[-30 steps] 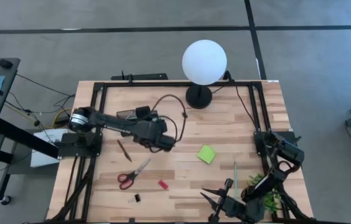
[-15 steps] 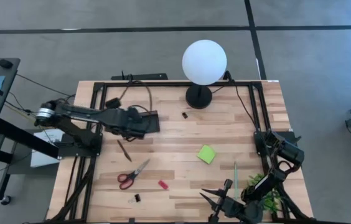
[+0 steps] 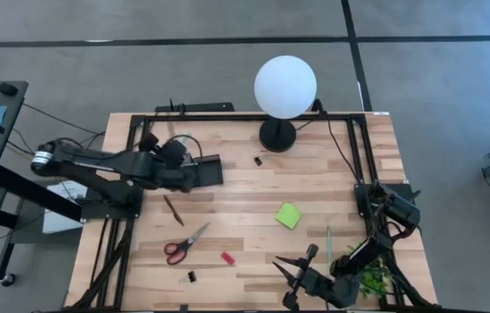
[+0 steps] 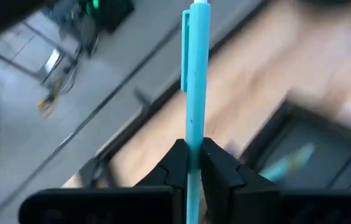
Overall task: Pick and place office supplies into organizer
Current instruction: Put the blue pen into the black desk organizer
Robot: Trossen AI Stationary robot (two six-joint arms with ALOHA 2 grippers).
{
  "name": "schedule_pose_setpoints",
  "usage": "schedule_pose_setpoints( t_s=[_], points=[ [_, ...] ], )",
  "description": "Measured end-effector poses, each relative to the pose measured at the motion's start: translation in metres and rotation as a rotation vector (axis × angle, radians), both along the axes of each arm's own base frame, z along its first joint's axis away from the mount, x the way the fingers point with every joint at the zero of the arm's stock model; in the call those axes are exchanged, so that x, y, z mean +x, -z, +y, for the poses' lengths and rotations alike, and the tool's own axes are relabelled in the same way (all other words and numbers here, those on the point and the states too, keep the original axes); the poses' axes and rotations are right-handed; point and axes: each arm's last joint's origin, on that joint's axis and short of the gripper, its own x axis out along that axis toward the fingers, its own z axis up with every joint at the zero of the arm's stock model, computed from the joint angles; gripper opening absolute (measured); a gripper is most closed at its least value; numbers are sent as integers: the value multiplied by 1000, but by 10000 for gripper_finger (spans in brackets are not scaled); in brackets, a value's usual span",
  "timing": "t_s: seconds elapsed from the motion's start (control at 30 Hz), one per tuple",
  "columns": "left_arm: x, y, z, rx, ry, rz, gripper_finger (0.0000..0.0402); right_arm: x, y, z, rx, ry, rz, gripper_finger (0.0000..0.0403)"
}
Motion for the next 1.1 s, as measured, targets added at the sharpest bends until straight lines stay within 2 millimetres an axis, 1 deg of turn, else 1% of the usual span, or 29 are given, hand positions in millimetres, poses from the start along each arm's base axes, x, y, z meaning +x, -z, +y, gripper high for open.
schedule_pose_setpoints(
  t_s=[0.07,0.17,0.37,0.5,0.67,0.87,1.03,1.1],
  points=[
    [-5,-3,-3,34,5,-117,12,1,0,-1,16,3,-8,67],
    [-18,5,-9,70,5,-273,12,1,0,-1,30,2,-15,67],
    [-47,48,-15,121,-25,-502,12,0,0,0,26,-1,-13,67],
    [-55,75,-16,136,-50,-605,12,1,0,-1,25,0,-13,67],
    [-58,98,-14,208,-93,-667,12,2,0,-1,23,3,-12,67],
    [-63,121,-9,208,-133,-684,12,5,0,-4,23,14,-12,67],
    [-67,133,-7,205,-142,-685,12,6,0,-5,23,16,-12,67],
    [-68,135,-7,200,-140,-680,12,6,0,-5,23,16,-12,67]
  ],
)
